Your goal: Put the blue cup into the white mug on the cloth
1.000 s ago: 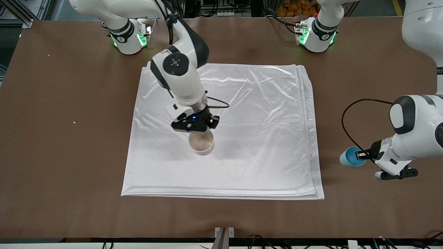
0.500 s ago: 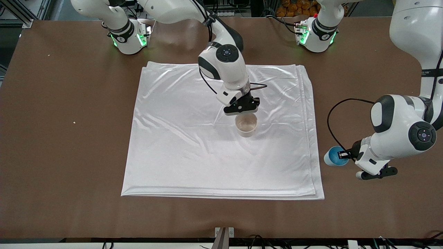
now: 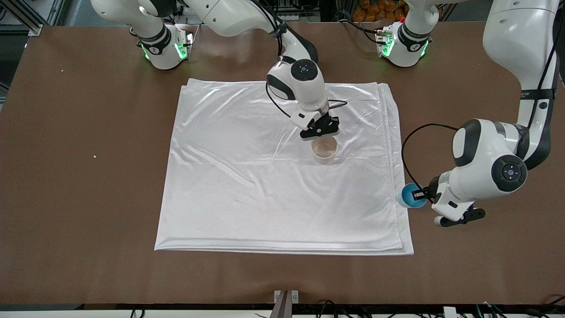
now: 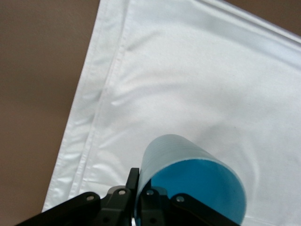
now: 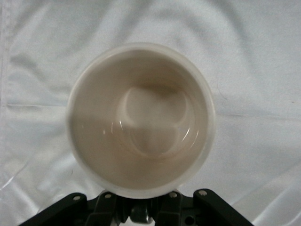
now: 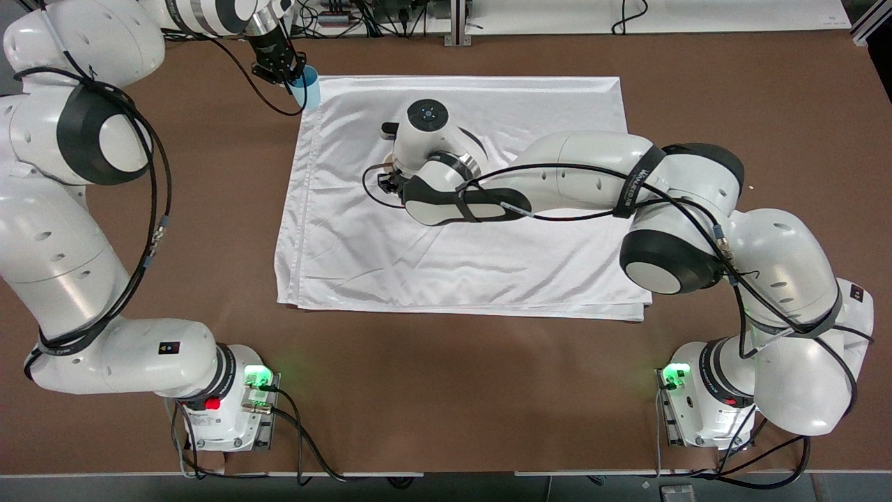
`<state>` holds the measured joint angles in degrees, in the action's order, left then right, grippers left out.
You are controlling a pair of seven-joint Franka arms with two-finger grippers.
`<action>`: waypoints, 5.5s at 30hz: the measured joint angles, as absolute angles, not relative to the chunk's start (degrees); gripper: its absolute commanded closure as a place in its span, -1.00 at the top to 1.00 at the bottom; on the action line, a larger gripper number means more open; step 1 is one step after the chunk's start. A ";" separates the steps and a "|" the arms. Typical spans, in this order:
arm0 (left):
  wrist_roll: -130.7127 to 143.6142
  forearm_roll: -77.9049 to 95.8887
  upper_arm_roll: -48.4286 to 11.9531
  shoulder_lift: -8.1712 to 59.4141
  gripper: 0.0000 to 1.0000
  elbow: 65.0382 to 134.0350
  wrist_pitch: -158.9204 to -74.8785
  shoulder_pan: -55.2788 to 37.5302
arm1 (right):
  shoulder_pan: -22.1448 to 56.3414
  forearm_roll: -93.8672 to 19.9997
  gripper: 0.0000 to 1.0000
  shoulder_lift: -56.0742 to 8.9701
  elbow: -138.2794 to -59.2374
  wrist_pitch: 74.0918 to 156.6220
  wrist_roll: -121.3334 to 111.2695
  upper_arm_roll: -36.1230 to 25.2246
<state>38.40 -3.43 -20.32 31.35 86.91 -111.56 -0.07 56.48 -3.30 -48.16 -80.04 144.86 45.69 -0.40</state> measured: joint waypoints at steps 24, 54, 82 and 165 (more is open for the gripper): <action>52.54 -3.30 -23.94 31.53 -1.00 87.17 -109.72 -8.52 | 50.23 4.52 1.00 -32.93 -77.59 111.17 44.92 -1.97; 57.74 -2.00 -23.78 38.44 -1.00 87.70 -106.41 -13.06 | 14.83 7.87 1.00 -4.34 -83.69 90.62 19.02 3.09; 57.61 -2.29 -23.51 38.39 1.00 84.96 -108.17 -12.52 | 0.18 4.83 1.00 -0.31 -90.10 93.58 2.69 3.90; -1.46 -3.72 -7.88 0.85 1.00 89.41 -86.06 2.37 | 0.20 4.58 1.00 -0.90 -91.30 99.08 2.69 4.93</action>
<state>-1.46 -3.72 -7.88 0.85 89.41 -86.06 2.37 0.20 4.58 -0.90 -91.30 99.08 2.69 4.93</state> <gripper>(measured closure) 0.000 0.000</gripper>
